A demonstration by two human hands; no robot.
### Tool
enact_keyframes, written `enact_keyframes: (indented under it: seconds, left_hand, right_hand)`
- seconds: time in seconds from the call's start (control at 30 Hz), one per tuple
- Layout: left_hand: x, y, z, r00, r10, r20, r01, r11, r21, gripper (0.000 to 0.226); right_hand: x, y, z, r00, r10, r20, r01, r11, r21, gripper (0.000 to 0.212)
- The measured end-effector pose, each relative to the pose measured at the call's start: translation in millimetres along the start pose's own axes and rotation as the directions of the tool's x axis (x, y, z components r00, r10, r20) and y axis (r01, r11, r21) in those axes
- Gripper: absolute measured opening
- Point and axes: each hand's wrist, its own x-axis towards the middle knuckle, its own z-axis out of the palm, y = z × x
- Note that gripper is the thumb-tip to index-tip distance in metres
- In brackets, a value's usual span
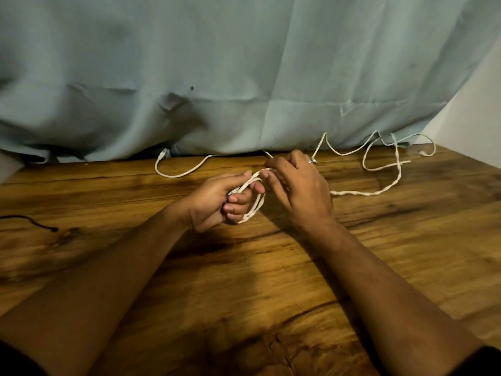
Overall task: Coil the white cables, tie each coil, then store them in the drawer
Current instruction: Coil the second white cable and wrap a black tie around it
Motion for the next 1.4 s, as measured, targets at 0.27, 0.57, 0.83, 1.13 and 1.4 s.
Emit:
enact_keyframes:
  seconds: [0.27,0.57,0.83,1.13,1.4]
  left_hand:
    - [-6.4,7.8,12.0,0.998,-0.006,0.067,0.028,0.944,-0.33,0.031]
    - [0.3,10.2,4.7,0.924,0.081,-0.373,-0.236,0.89,-0.391,0.035]
    - [4.4,10.0,-6.4,0.891,0.067,-0.45,-0.259,0.888,-0.381,0.037]
    - [10.8,7.9,-8.2,0.871,0.047,-0.49,-0.194,0.948,-0.254,0.032]
    - [14.0,17.2,-4.6,0.852,0.047,-0.522,-0.298,0.863,-0.409,0.024]
  right_hand:
    - [-7.5,7.4,14.2,0.925,0.179,0.336,-0.15,0.983,-0.11,0.039]
    - [-9.4,-12.7,12.3,0.85,-0.03,0.526,0.127,0.981,-0.149,0.036]
    - [-8.4,-26.3,9.1,0.826,-0.232,0.514,0.304,0.951,-0.06,0.028]
    - [-6.4,-30.1,5.4,0.815,-0.302,0.495,0.332,0.943,0.028,0.02]
    - [-6.6,-29.6,6.4,0.802,-0.283,0.526,0.29,0.954,0.071,0.021]
